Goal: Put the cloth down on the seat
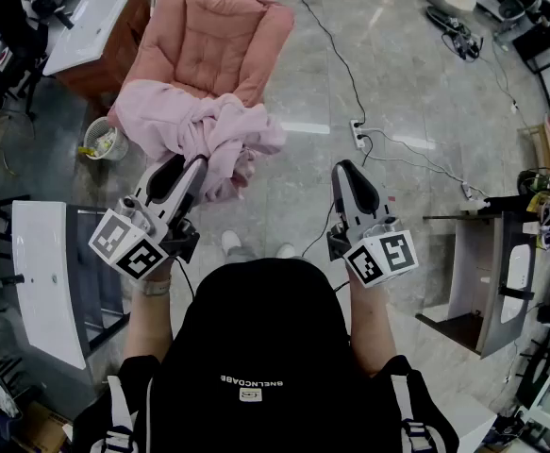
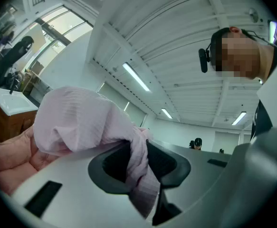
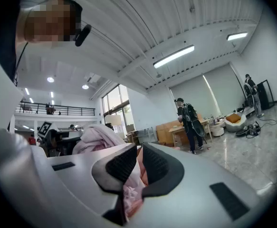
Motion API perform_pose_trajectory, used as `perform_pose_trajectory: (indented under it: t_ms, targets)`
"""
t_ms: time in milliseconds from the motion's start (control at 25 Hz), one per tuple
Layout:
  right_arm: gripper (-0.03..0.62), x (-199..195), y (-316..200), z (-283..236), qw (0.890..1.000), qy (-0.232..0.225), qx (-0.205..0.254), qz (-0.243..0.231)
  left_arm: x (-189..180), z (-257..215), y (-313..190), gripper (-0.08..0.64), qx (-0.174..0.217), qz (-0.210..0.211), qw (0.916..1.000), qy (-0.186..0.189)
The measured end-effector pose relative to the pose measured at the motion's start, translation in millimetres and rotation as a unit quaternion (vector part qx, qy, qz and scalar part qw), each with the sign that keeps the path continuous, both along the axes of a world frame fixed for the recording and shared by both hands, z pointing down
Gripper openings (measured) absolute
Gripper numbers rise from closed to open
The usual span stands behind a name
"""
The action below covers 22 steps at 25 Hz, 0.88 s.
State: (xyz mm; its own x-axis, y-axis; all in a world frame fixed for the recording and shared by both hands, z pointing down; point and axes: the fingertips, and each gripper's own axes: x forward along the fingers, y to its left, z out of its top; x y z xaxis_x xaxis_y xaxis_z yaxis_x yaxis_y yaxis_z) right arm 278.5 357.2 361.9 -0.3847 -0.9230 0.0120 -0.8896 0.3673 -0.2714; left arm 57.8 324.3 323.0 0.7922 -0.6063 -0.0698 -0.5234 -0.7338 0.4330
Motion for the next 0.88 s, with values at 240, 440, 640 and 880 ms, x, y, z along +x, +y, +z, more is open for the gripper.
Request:
perform_pose_trajectory:
  t_ms: [240, 440, 640, 880]
  targets:
    - [0.058, -11.6, -8.3, 2.1, 1.000, 0.006, 0.004, -0.005, -12.4, 3.0, -6.4, 0.115, 0.005, -0.004, 1.0000, 0.001]
    - [0.058, 0.4, -5.5, 7.8, 1.000, 0.008, 0.010, -0.010, -5.3, 4.9, -2.7, 0.115, 0.006, -0.011, 0.9994, 0.031]
    - [0.058, -42.5, -33.7, 4.2, 1.000, 0.002, 0.007, 0.000, -53.6, 1.4, -25.1, 0.115, 0.011, -0.006, 0.9990, 0.043]
    - [0.058, -104.7, -67.7, 2.0, 1.000, 0.001, 0.000, 0.014, -117.9, -2.7, -54.0, 0.115, 0.014, 0.011, 0.9987, 0.047]
